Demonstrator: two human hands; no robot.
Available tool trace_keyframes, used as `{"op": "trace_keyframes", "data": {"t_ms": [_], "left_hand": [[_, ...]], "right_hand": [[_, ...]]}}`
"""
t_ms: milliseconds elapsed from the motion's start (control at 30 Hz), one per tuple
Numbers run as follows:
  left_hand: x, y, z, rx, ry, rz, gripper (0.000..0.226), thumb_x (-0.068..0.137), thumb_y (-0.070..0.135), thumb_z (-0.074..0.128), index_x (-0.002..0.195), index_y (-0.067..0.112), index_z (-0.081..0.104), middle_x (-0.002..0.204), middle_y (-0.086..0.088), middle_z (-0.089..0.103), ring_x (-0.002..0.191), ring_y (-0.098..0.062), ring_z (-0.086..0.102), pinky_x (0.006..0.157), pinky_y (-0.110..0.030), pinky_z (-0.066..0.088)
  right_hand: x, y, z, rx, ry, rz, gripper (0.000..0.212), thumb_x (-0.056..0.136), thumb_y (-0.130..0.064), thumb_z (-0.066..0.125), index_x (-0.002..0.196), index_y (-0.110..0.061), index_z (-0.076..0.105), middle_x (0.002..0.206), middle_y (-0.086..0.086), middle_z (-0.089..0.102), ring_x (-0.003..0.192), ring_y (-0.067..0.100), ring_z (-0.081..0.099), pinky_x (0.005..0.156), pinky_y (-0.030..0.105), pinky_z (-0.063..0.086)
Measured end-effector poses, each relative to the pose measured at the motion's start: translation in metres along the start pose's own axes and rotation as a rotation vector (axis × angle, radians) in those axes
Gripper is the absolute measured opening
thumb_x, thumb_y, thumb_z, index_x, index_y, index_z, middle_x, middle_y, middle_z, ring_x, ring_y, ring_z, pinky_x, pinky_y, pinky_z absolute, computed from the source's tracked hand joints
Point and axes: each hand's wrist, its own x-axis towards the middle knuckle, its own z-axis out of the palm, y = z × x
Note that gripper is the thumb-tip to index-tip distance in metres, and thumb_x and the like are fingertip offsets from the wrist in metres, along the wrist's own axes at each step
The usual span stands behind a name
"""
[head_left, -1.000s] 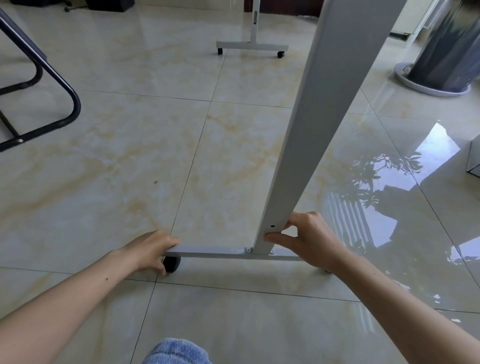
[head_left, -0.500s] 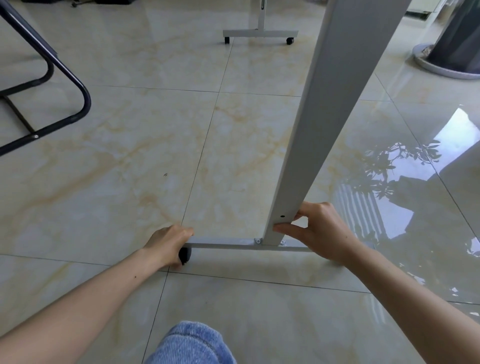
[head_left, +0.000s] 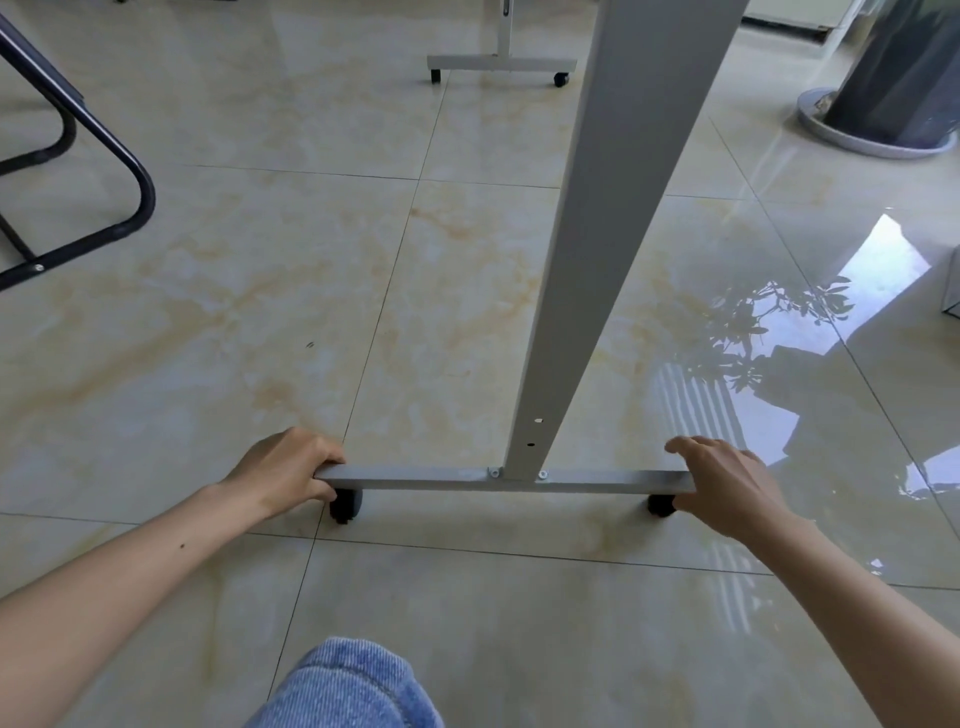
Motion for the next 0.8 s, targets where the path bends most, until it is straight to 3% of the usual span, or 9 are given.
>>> {"op": "trace_keyframes", "data": {"t_ms": [33, 100, 167, 300, 500, 600, 700, 800], "left_hand": [[-0.002, 0.001, 0.000, 0.016, 0.013, 0.004, 0.035, 0.077, 0.023, 0.080, 0.058, 0.028, 0.052, 0.065, 0.004, 0.060, 0.065, -0.021, 0.054, 0.054, -0.028, 0.035], [-0.005, 0.003, 0.001, 0.044, 0.060, 0.016, 0.026, 0.081, 0.024, 0.077, 0.063, 0.019, 0.059, 0.067, -0.002, 0.064, 0.061, -0.020, 0.051, 0.053, -0.028, 0.032], [-0.008, 0.005, 0.001, 0.046, 0.088, 0.015, 0.019, 0.082, 0.025, 0.076, 0.069, 0.016, 0.065, 0.065, -0.001, 0.063, 0.060, -0.020, 0.050, 0.051, -0.028, 0.030], [-0.014, 0.007, 0.000, 0.021, 0.098, 0.011, 0.032, 0.082, 0.025, 0.076, 0.060, 0.024, 0.053, 0.054, 0.006, 0.046, 0.057, -0.020, 0.046, 0.049, -0.027, 0.029], [-0.019, 0.005, 0.001, 0.031, 0.067, 0.008, 0.042, 0.081, 0.023, 0.075, 0.053, 0.029, 0.045, 0.050, 0.006, 0.041, 0.059, -0.021, 0.045, 0.052, -0.028, 0.032], [-0.019, 0.006, -0.001, 0.039, 0.055, 0.014, 0.031, 0.082, 0.022, 0.074, 0.057, 0.023, 0.056, 0.051, 0.006, 0.040, 0.060, -0.021, 0.046, 0.055, -0.028, 0.036], [-0.017, 0.007, -0.002, 0.070, 0.069, 0.032, 0.010, 0.083, 0.022, 0.072, 0.075, 0.017, 0.070, 0.056, 0.005, 0.044, 0.064, -0.022, 0.048, 0.058, -0.029, 0.040], [-0.015, 0.006, -0.001, 0.081, 0.088, 0.031, 0.009, 0.084, 0.022, 0.071, 0.077, 0.017, 0.070, 0.060, 0.003, 0.048, 0.064, -0.024, 0.048, 0.057, -0.028, 0.037]], "right_hand": [[0.000, 0.003, 0.004, -0.013, -0.018, 0.012, 0.039, 0.083, -0.022, 0.071, 0.119, -0.020, 0.058, 0.110, 0.001, 0.068, 0.092, 0.024, 0.063, 0.078, 0.032, 0.048], [-0.001, 0.007, 0.010, -0.026, -0.015, 0.019, 0.017, 0.087, -0.023, 0.067, 0.103, -0.020, 0.064, 0.093, 0.000, 0.069, 0.076, 0.023, 0.061, 0.056, 0.026, 0.039], [-0.001, 0.008, 0.014, -0.007, 0.019, 0.010, 0.007, 0.091, -0.023, 0.063, 0.096, -0.018, 0.066, 0.087, 0.002, 0.069, 0.075, 0.023, 0.063, 0.048, 0.025, 0.035], [-0.001, 0.007, 0.017, 0.013, 0.056, -0.015, 0.008, 0.093, -0.021, 0.061, 0.090, -0.016, 0.066, 0.081, 0.003, 0.066, 0.069, 0.023, 0.060, 0.048, 0.024, 0.034], [-0.008, 0.010, 0.019, -0.029, 0.062, -0.054, 0.013, 0.094, -0.023, 0.059, 0.086, -0.015, 0.064, 0.072, 0.001, 0.056, 0.062, 0.022, 0.051, 0.043, 0.020, 0.026], [-0.008, 0.010, 0.019, -0.031, 0.063, -0.063, 0.013, 0.094, -0.023, 0.058, 0.087, -0.014, 0.064, 0.072, 0.001, 0.055, 0.061, 0.022, 0.050, 0.042, 0.020, 0.024], [-0.008, 0.011, 0.020, -0.044, 0.067, -0.065, 0.013, 0.095, -0.022, 0.057, 0.087, -0.014, 0.064, 0.072, 0.002, 0.057, 0.061, 0.023, 0.053, 0.042, 0.022, 0.025], [-0.007, 0.012, 0.021, -0.046, 0.076, -0.062, 0.013, 0.095, -0.022, 0.056, 0.087, -0.014, 0.063, 0.073, 0.002, 0.057, 0.061, 0.022, 0.052, 0.042, 0.021, 0.024]]}}
